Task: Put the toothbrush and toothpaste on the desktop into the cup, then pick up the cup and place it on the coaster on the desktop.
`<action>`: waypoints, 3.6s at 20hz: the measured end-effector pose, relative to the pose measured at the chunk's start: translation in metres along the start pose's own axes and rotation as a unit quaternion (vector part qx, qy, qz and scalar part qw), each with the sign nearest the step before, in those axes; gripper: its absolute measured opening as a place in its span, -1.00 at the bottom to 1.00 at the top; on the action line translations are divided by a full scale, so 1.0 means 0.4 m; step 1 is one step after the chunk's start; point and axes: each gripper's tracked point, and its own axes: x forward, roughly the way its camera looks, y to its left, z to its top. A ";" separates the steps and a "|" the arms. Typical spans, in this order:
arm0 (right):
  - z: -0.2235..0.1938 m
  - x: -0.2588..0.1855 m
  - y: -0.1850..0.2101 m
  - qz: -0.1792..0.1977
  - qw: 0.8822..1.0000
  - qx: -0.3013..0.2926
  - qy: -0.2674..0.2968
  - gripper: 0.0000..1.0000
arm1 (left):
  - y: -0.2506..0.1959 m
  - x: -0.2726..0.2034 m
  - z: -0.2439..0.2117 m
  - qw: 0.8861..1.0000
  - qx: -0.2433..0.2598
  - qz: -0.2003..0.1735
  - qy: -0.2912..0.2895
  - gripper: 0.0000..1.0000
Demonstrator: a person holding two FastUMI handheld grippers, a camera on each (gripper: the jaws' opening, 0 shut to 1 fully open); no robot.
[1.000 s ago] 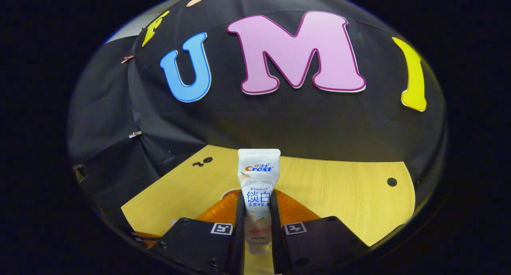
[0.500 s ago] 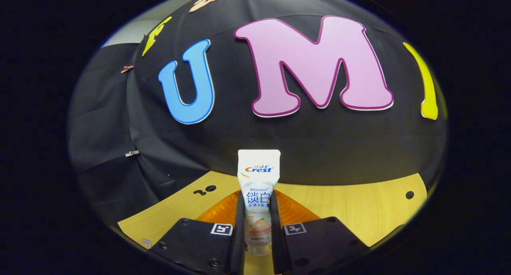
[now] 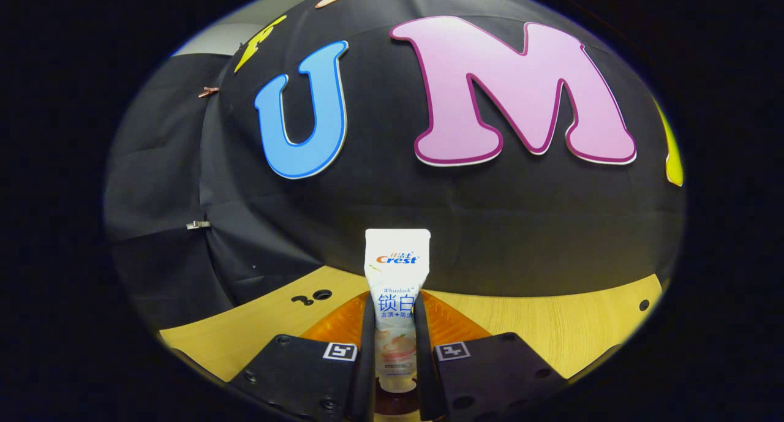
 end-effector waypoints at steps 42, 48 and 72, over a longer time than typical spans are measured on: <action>-0.189 -0.513 -0.404 -0.108 0.989 0.036 0.097 0.96 | -0.184 0.483 0.232 0.976 0.029 -0.103 -0.188 -0.88; -0.242 -0.551 -0.399 -0.107 0.987 0.030 0.118 0.96 | -0.180 0.528 0.236 0.971 0.049 -0.103 -0.208 -0.88; -0.253 -0.668 -0.486 -0.129 0.982 0.052 0.129 0.96 | -0.092 0.426 0.068 0.984 0.165 -0.053 0.041 0.94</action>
